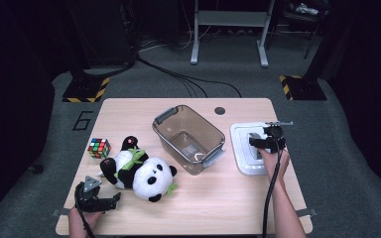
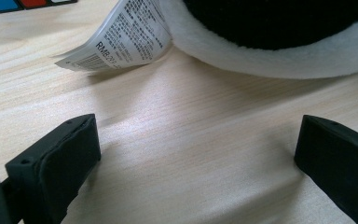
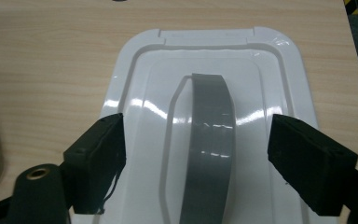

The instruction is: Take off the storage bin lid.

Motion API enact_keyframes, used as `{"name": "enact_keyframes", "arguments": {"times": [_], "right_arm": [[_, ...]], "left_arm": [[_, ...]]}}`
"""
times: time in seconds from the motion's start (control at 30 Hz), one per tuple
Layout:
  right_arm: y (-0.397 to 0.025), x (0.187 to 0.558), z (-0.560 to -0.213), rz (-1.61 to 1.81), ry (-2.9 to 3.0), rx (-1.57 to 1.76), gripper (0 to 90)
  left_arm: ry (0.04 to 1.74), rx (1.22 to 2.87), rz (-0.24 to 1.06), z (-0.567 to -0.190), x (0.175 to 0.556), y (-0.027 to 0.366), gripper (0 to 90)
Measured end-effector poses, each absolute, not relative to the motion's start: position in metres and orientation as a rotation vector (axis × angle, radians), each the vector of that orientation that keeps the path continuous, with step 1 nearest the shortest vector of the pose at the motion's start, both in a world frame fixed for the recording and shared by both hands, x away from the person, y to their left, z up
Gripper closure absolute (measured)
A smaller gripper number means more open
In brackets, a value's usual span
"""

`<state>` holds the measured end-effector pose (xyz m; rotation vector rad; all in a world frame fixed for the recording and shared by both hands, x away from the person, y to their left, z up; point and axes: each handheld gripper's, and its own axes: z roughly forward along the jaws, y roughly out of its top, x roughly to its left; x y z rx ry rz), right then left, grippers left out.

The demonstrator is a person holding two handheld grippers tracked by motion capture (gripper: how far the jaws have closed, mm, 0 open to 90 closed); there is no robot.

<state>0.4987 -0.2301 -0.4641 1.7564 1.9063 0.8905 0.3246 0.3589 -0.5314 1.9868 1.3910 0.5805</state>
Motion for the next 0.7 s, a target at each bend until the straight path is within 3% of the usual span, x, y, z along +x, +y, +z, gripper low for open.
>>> {"name": "enact_keyframes", "arguments": {"times": [0.5,0.7], "right_arm": [[-0.200,0.459,-0.460,0.937,2.084,1.593,1.4],[-0.184,0.440,-0.469,0.956,2.148,1.523,0.0]], "left_arm": [[1.391,1.987,0.580,-0.531,0.325,0.359,0.1],[1.391,1.987,0.580,-0.531,0.325,0.359,0.1]]}}
